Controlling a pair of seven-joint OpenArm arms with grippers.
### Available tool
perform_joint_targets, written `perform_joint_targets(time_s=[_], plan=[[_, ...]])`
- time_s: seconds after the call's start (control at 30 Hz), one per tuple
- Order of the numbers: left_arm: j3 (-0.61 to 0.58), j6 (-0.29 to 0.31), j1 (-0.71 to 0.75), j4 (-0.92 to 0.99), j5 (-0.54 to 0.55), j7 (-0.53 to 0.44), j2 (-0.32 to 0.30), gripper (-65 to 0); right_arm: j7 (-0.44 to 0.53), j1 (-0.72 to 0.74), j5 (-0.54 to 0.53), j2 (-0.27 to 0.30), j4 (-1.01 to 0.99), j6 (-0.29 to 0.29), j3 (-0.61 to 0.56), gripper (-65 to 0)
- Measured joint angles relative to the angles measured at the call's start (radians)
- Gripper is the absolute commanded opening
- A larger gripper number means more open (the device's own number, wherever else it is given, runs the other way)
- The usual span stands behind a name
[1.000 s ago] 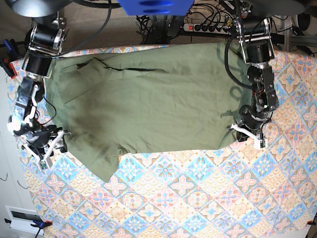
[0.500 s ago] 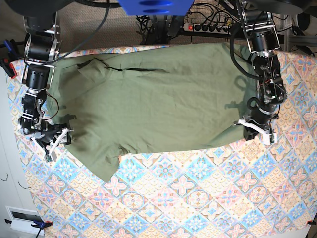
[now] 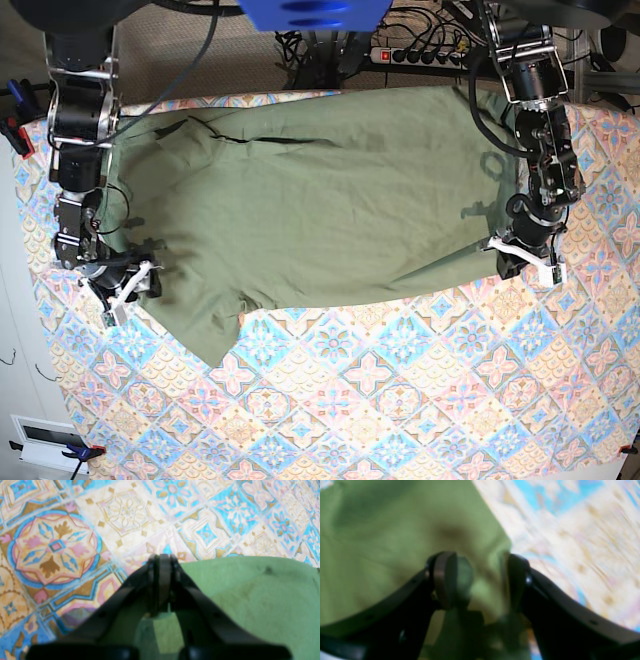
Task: Layout the t-shirt on the table in an organized manner, then fold the t-shirt properly
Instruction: 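Grasp the t-shirt's side edge with both grippers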
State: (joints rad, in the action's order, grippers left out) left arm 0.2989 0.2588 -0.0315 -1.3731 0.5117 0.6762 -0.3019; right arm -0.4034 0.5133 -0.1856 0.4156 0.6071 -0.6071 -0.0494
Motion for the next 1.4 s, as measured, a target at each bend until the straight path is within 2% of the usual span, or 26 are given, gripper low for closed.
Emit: perform_joint_targets(time_s=[0.13,0.33,0.7,1.03,1.17,1.23,1.3,1.4], plan=[[0.000,-0.001,0.001,0.000,0.002,0.001,0.000,-65.0,0.108,0.015,-0.011,0.005,-0.092,-0.005,-0.006,-33.6],[0.000,-0.001,0.001,0.000,0.002,0.000,0.000,-65.0,0.148,0.013,-0.005,0.005,-0.109,-0.008,0.000,-33.8],[0.000,0.000,0.001,0.000,0.001,0.001,0.003,-65.0,0.122,0.002,0.002,0.058,-0.037,0.007,0.000,-33.9],[0.000,-0.001,0.001,0.000,0.001,0.001,0.003,-65.0,0.120,0.002,0.002,0.058,-0.040,0.006,-0.010,-33.9],[0.000,0.000,0.001,0.000,0.002,0.001,0.003,-65.0,0.139,0.008,-0.002,0.059,-0.126,0.006,-0.010,-33.9],[0.000,0.000,0.001,0.000,0.001,0.000,0.003,-65.0,0.183,0.005,-0.024,0.061,-0.156,0.002,-0.010,-33.9],[0.000,-0.001,0.001,0.000,0.001,0.000,0.003,-65.0,0.164,0.012,-0.011,0.062,-0.156,0.002,-0.010,-34.1],[0.000,0.000,0.001,0.000,0.002,0.000,0.003,-65.0,0.172,0.012,-0.005,0.061,-0.156,0.003,-0.010,-39.3]])
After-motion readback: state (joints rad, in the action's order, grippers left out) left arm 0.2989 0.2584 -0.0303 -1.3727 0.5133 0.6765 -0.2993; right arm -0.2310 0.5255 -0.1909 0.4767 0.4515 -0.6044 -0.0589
